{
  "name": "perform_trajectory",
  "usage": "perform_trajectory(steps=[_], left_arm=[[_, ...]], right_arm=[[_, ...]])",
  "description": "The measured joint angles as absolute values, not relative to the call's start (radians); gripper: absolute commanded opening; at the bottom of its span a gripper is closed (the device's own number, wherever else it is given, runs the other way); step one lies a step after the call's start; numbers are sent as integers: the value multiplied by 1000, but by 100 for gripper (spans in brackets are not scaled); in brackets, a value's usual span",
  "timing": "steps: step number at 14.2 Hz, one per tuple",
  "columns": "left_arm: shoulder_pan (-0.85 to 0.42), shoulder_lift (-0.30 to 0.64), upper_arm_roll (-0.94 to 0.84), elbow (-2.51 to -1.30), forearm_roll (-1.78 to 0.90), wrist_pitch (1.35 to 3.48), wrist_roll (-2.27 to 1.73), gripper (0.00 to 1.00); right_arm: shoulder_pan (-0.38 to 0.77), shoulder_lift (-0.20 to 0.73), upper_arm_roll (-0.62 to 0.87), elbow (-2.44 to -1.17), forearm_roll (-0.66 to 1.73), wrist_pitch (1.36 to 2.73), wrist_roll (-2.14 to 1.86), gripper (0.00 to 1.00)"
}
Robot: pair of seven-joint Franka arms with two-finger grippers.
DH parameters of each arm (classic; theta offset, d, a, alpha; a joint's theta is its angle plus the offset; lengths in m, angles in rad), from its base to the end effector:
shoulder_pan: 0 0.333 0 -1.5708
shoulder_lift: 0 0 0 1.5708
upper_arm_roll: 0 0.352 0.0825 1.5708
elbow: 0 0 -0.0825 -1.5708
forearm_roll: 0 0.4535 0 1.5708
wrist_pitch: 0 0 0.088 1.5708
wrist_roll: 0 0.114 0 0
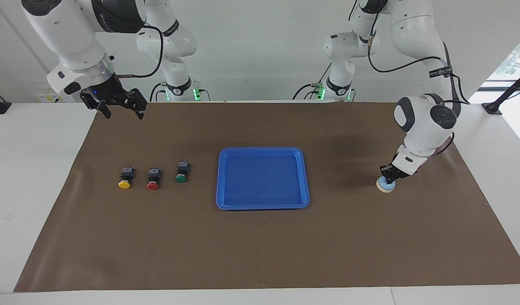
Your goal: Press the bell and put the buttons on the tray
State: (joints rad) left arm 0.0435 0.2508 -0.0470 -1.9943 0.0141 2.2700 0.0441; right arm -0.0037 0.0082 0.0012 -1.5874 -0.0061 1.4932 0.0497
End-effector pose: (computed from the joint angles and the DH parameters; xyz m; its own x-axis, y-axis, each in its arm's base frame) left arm 0.6638 -0.0010 0.3232 0.9982 -0.0549 0.0252 -0.0549 -0.9985 -0.0005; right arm 0.6167 -0.0023 0.6331 0.9934 -0.0526 -0.1018 -0.0518 -0.9986 0.0112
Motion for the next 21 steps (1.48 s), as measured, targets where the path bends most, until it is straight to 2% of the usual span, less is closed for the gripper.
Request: perform_trajectory(steps=[4, 6, 7, 8, 9, 11, 14, 21], left_arm=[[43, 251, -47, -1986, 14, 2247, 44, 0], [42, 249, -49, -1926, 14, 2122, 44, 0], [40, 244, -50, -1867, 14, 2021, 44, 18], [38, 230, -52, -1808, 14, 1920, 44, 51], [35, 204, -53, -1759, 14, 1832, 44, 100], [32, 120, -55, -1714, 14, 1714, 44, 100], [15, 0, -58, -1714, 14, 1573, 44, 100], [-22, -21, -60, -1718, 14, 1533, 43, 100]], right_arm=[[-4, 8, 1, -1587, -6, 1493, 50, 100], [-4, 8, 1, -1587, -6, 1493, 50, 100], [-4, 8, 1, -1587, -6, 1493, 50, 100], [-4, 8, 1, -1587, -6, 1493, 50, 100], [-4, 8, 1, -1587, -6, 1493, 50, 100], [-4, 8, 1, -1587, -6, 1493, 50, 100], [-4, 8, 1, -1587, -6, 1493, 50, 100], [-4, 8, 1, -1587, -6, 1493, 50, 100]])
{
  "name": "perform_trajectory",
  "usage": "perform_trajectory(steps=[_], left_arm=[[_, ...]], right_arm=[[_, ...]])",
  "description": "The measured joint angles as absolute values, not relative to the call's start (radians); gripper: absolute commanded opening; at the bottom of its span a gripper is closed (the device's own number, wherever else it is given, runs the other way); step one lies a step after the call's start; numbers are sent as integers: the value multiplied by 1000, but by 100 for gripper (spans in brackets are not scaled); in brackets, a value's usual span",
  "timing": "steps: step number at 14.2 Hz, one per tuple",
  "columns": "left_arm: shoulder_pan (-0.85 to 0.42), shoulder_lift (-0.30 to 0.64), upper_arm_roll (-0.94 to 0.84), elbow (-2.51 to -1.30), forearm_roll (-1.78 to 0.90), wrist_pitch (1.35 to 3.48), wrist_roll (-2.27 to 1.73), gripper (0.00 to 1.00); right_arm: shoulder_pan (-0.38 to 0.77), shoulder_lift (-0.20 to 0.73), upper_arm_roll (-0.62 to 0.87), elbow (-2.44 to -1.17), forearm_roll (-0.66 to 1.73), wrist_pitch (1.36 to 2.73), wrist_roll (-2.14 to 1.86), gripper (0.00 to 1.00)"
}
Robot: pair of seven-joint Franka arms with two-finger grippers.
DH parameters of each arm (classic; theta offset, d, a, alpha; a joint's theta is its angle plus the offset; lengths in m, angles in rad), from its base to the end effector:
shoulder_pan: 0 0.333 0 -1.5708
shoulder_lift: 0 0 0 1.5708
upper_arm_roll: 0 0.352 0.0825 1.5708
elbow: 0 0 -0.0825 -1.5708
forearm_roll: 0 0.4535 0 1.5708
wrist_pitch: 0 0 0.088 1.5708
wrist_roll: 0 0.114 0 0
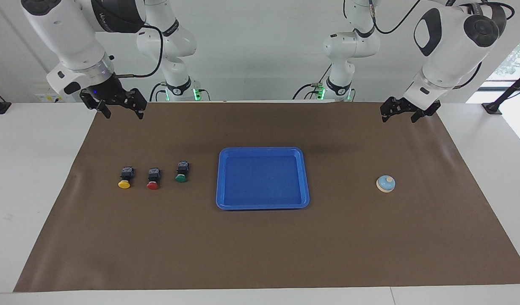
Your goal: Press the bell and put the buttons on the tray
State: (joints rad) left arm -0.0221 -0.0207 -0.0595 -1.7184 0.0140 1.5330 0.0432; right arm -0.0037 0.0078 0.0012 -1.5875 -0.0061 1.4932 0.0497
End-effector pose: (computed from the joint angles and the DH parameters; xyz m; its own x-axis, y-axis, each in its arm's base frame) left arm 0.6017 -0.0479 0.5842 0.9787 -0.1226 -0.1645 -0.1256 -0.9920 -0.0080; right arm 0.6165 -0.0023 0.6333 0.9934 -0.0526 -0.1015 -0.0518 -0.9986 0.0111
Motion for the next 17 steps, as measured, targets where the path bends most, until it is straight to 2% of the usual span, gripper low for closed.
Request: perform_trajectory(steps=[17], left_arm=[[-36, -18, -72, -1679, 14, 1472, 39, 100]], right_arm=[[-4, 8, 1, -1588, -6, 1493, 50, 100]])
